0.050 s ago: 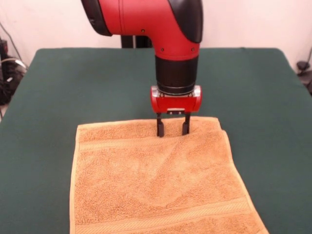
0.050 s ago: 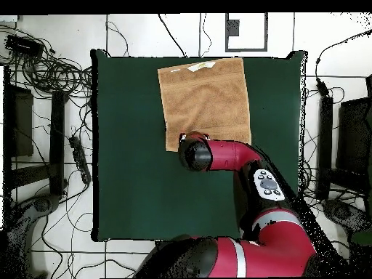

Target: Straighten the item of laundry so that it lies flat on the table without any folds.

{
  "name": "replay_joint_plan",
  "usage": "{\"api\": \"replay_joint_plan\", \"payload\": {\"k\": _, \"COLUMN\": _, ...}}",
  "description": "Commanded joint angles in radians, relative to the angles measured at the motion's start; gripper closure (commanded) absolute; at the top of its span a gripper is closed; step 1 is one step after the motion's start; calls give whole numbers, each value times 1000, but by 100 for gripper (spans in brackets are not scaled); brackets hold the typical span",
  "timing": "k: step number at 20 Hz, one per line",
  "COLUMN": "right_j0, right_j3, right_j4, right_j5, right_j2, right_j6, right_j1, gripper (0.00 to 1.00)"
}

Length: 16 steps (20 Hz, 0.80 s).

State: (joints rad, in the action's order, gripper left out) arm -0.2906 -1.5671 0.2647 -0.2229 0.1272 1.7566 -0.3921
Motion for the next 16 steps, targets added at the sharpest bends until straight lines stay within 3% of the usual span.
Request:
{"api": "replay_joint_plan", "payload": {"k": 1, "right_j0": 12, "right_j3": -148, "right_j4": 92, "right_j5": 144, "right_j2": -20, "right_j6": 128, "right_j1": 218, "gripper": 0}}
{"api": "replay_joint_plan", "payload": {"k": 16, "right_j0": -1, "right_j3": -210, "right_j4": 85, "right_j5": 173, "right_j2": -47, "right_j6": 117, "right_j1": 230, "gripper": 0}}
